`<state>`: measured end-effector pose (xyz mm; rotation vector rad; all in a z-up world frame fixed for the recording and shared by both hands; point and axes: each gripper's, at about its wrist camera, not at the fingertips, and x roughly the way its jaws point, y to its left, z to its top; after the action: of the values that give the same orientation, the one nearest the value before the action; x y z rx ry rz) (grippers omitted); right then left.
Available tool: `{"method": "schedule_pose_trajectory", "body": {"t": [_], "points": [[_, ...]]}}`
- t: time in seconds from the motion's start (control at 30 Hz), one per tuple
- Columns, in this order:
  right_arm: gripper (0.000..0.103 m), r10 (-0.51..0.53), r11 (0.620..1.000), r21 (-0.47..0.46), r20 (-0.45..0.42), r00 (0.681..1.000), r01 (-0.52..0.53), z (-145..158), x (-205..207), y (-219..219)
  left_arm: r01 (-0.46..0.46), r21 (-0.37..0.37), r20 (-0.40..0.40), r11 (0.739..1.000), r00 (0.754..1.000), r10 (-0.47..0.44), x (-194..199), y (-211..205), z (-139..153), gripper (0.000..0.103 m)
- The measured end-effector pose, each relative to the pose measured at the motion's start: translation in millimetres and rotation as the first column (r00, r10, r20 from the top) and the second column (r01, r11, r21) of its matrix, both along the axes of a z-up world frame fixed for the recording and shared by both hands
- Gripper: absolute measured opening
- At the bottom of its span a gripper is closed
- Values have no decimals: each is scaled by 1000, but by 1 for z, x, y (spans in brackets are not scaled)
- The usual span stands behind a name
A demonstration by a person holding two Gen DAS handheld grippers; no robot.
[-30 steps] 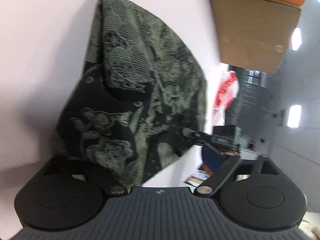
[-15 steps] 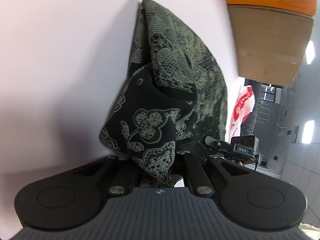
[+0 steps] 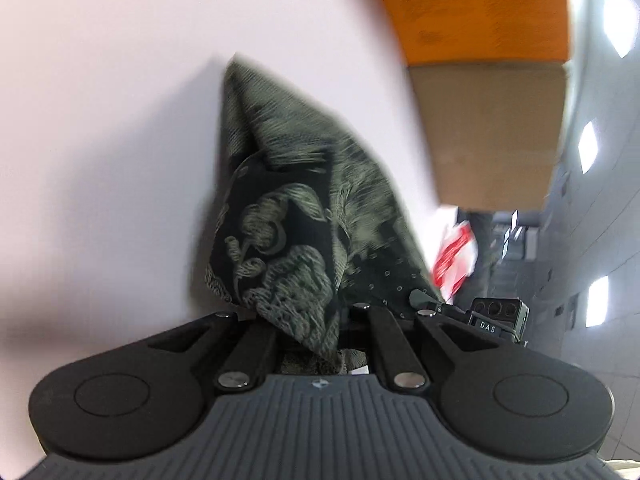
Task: Fold clothes
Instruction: 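Grasp the folded shirt bundle with both grippers and lift it, then carry the shirt bundle onto the yellow cloth and open both grippers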
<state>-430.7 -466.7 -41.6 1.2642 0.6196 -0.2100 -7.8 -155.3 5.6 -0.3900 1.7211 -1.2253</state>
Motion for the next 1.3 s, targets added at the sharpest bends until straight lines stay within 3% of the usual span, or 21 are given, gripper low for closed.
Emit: {"method": "schedule_pose_trajectory", "body": {"t": [0.1, 0.2, 0.27, 0.33, 0.4, 0.5, 0.6, 0.7, 0.73, 0.77, 0.83, 0.93, 1.0, 1.07, 1.13, 1.2, 1.23, 1.27, 1.3], "points": [[5, 84, 993, -82, 40, 996, -81, 35, 32, -5, -96, -73, 11, 993, 995, 97, 7, 19, 19, 3], [5, 182, 975, -146, 89, 979, -168, 71, 75, -12, -206, -133, 16, 969, 978, 210, 20, 38, 37, 3], [5, 267, 952, -183, 108, 958, -245, 91, 114, -15, -296, -169, 30, 940, 952, 305, 32, 53, 51, 3], [5, 360, 918, -220, 116, 926, -329, 111, 157, -16, -395, -199, 49, 897, 910, 411, 48, 74, 66, 3], [5, 461, 867, -271, 116, 880, -419, 132, 207, -12, -477, -221, 91, 851, 859, 504, 56, 87, 82, 3], [5, 595, 781, -341, 150, 790, -524, 160, 290, 2, -558, -235, 234, 796, 762, 604, 61, 104, 117, 3], [5, 693, 706, -394, 213, 689, -589, 191, 368, 23, -613, -249, 410, 750, 635, 655, 55, 118, 158, 3], [5, 783, 617, -455, 273, 559, -642, 212, 432, 52, -656, -239, 583, 716, 493, 646, 45, 129, 191, 4], [5, 808, 587, -468, 284, 517, -661, 216, 452, 61, -675, -221, 621, 704, 459, 635, 43, 132, 193, 4], [5, 827, 560, -464, 273, 490, -686, 212, 468, 70, -696, -193, 645, 692, 441, 624, 44, 136, 189, 4], [5, 854, 517, -438, 204, 479, -736, 188, 499, 85, -736, -109, 657, 668, 450, 604, 49, 144, 162, 4], [5, 859, 485, -360, 24, 512, -797, 129, 527, 99, -785, 81, 597, 614, 532, 600, 52, 148, 90, 4], [5, 843, 478, -304, -105, 528, -824, 89, 535, 104, -779, 200, 563, 594, 588, 581, 47, 149, 46, 4], [5, 822, 461, -283, -221, 525, -841, 62, 534, 107, -779, 268, 512, 567, 614, 601, 44, 152, 13, 5], [8, 802, 434, -319, -290, 522, -843, 54, 528, 111, -770, 321, 487, 552, 633, 601, 44, 151, -2, 22], [14, 774, 415, -364, -340, 533, -834, 52, 524, 114, -765, 345, 500, 544, 640, 583, 43, 148, -7, 33], [27, 759, 408, -390, -357, 544, -825, 53, 523, 116, -764, 341, 501, 548, 641, 581, 44, 146, -7, 45], [63, 743, 401, -418, -373, 556, -815, 55, 521, 118, -764, 333, 504, 553, 640, 580, 42, 144, -4, 53], [81, 721, 394, -452, -389, 574, -801, 57, 519, 120, -765, 329, 517, 554, 637, 572, 40, 141, 0, 71]]}}
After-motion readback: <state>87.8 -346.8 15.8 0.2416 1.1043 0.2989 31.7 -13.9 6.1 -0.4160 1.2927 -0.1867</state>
